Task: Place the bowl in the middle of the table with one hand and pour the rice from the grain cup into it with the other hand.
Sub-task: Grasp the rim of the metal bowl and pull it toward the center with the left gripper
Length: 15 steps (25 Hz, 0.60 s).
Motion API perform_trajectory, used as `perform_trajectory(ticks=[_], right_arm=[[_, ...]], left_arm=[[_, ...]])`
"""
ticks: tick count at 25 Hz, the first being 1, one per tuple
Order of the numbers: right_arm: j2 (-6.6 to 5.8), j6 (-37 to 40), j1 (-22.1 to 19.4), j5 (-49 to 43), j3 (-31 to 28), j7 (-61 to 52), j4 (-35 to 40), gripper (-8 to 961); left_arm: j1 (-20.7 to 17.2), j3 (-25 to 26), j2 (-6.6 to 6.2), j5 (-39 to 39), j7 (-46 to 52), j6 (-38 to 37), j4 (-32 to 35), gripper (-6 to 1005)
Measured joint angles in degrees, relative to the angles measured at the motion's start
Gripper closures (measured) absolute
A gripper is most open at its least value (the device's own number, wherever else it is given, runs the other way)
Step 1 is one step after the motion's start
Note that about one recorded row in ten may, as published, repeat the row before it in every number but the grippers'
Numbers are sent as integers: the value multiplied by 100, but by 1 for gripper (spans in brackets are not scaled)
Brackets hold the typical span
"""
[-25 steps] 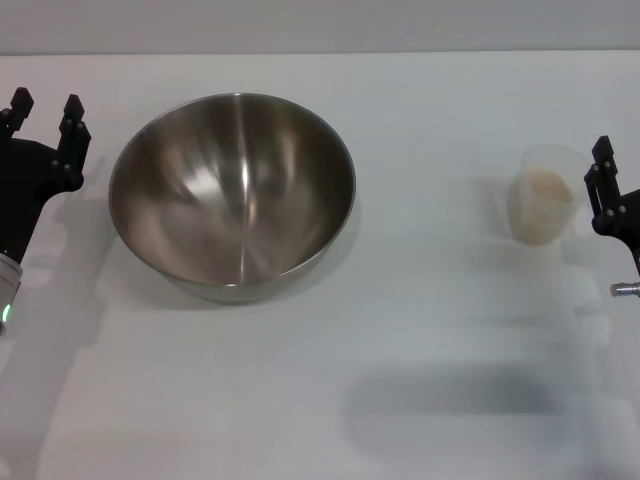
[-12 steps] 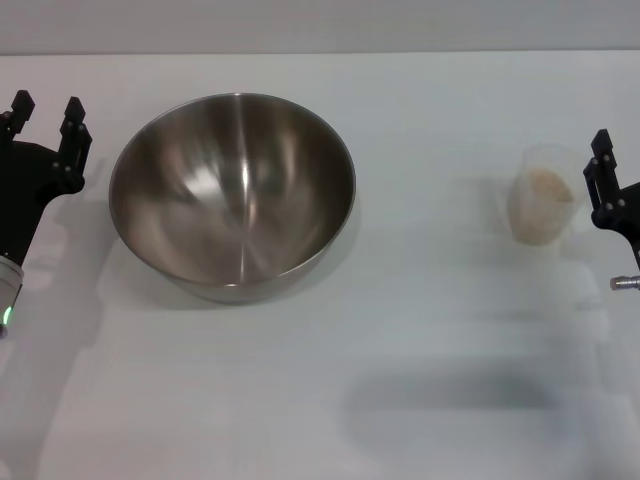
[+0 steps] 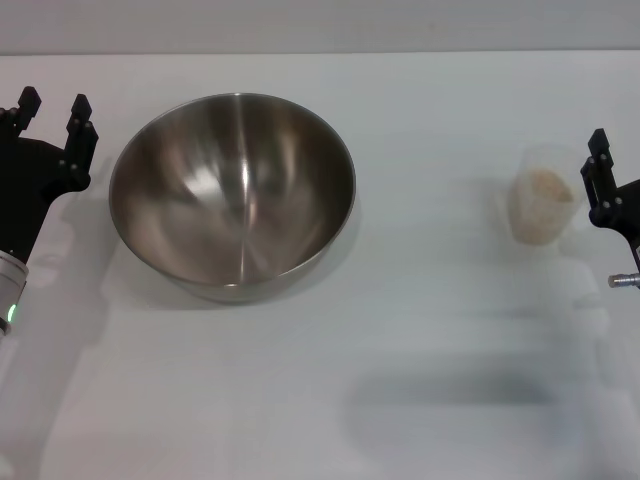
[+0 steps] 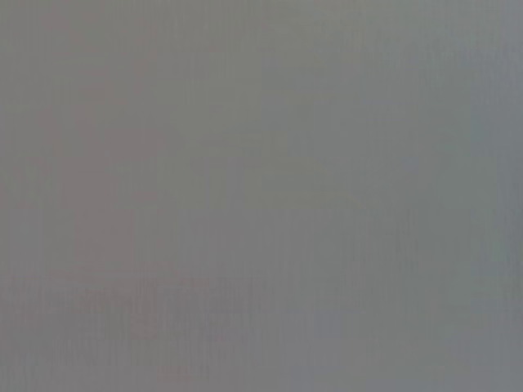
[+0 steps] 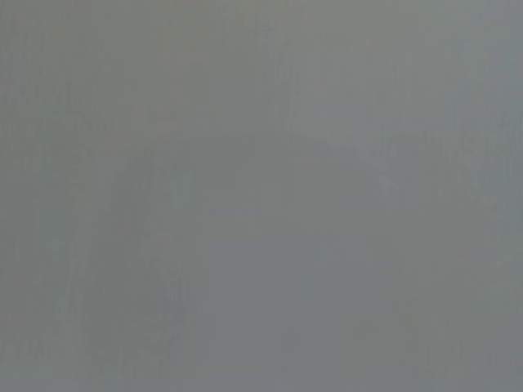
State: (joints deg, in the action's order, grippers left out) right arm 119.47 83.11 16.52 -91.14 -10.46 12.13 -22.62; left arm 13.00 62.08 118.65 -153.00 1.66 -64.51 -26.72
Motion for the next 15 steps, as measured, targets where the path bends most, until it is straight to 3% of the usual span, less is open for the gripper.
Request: perform_trajectory(ticks=[7,8,9,10,14,15], right_arm=[[5,-90,47,0,0,0,68,408],[7,-107,48,0,0,0,74,408],[11,-118,49,0,0,0,76,408],[11,-118,49,0,0,0,76,408],[14,-121,22,0,0,0,75,408],[14,-121,22,0,0,0,75,408]], left_arm=[[-149,11,-57,-6,287,253,-498,483],[-212,25,-106,-47,365,486,-746,483],[-370,79,-270,-176,466,1184,-1422,483],[-370,79,-270,-176,466,1184,-1422,483],[-690,413,-603,-623,506,3479,-3341,483],[-690,413,-603,-623,506,3479,-3341,484]])
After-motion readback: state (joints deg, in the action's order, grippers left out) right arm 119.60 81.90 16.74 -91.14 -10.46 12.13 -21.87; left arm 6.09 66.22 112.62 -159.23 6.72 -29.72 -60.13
